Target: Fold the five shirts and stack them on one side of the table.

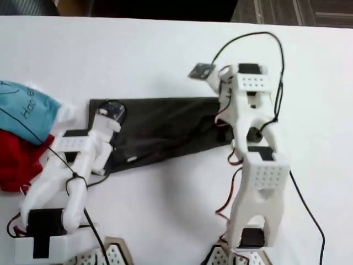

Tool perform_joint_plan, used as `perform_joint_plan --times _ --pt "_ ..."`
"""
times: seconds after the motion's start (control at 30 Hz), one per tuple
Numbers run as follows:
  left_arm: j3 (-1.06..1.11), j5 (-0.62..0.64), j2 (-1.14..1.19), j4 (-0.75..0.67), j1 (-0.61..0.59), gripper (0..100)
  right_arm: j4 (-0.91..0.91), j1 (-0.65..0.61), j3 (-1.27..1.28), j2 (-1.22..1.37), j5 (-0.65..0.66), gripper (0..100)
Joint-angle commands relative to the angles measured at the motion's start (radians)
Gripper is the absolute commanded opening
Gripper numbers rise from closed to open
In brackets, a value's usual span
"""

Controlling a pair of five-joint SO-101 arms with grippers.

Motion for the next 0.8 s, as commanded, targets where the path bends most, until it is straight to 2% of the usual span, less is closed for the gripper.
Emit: perform_joint_plan --times 0.0,0.2,0.43,0.5,0.63,0.7,0.77 --pt "-0.007 -0.011 0.006 -0.018 -0.009 3 0.067 0.053 -0.206 0.041 0.003 21.9" --pt "-0.007 -0.011 0.006 -0.018 -0.009 3 0.143 0.093 -0.402 0.088 -0.003 21.9" --pt "-0.007 -0.011 0.006 -0.018 -0.009 3 0.165 0.154 -0.402 0.064 -0.003 21.4" --pt "-0.007 -0.011 0.006 -0.018 -0.009 3 0.165 0.179 -0.364 0.021 -0.003 17.3" --pt "-0.007 -0.011 0.006 -0.018 -0.009 3 0.165 0.217 -0.218 -0.151 -0.032 0.9" --pt "-0.007 -0.011 0.006 -0.018 -0.009 3 0.165 0.228 -0.074 -0.269 -0.051 3.6" --pt "-0.007 -0.011 0.006 -0.018 -0.009 3 0.163 0.219 0.11 -0.378 -0.017 1.9"
